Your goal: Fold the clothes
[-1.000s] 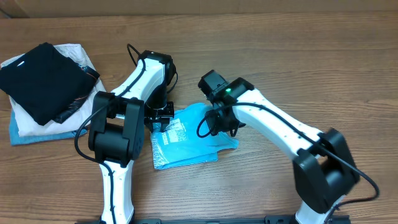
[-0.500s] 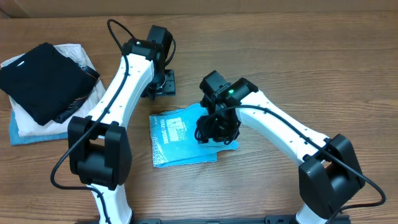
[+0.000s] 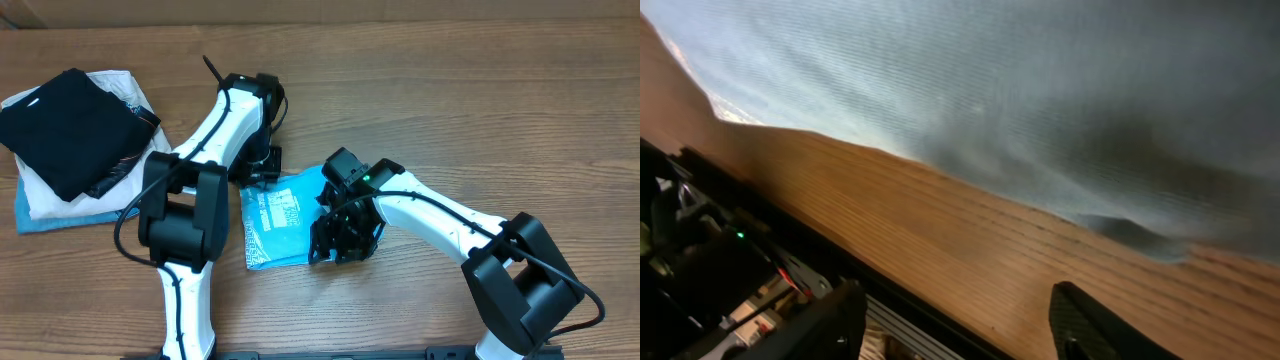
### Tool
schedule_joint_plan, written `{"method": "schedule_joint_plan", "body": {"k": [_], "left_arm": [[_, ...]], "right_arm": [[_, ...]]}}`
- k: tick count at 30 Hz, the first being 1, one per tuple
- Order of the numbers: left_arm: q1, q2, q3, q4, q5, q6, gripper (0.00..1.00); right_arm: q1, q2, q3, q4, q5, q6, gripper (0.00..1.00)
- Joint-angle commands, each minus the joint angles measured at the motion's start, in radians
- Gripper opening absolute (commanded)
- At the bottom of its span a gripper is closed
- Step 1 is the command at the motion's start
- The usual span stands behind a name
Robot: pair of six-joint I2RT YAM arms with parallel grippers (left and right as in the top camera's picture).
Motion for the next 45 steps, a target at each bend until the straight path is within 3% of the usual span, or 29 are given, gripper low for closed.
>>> {"method": "schedule_joint_plan", "body": {"k": [1,4,11,21,28,39,45], "left_arm": [[-0.008,0.063,0.000,-0.070,-0.027,0.023,0.41],[-0.004,0.097,-0.005,-0.138,-0.029,0.019,0.28],[-0.005,0.100,-0.054,-0.227,-0.020,0.004,0.21],[-0.005,0.100,-0.079,-0.202,-0.015,-0.023,0.23],[-0.009,0.100,-0.079,-0.170,0.085,-0.021,0.23],[-0.011,0.100,-0.079,-0.156,0.102,-0.021,0.23],[-0.014,0.100,-0.079,-0.159,0.113,-0.023,0.23]], "right_arm": [[0.000,-0.013,-0.029,0.023,-0.030,0.038,0.65],[0.000,-0.012,-0.048,0.027,-0.030,0.042,0.66],[-0.013,0.051,-0.060,0.045,-0.007,0.056,0.67],[-0.163,0.120,-0.060,0.080,0.001,0.071,0.55],[-0.190,0.120,-0.060,0.134,-0.001,0.078,0.49],[-0.193,0.120,-0.057,0.231,0.063,0.085,0.21],[-0.298,0.120,-0.005,0.273,0.127,0.000,0.20]]}}
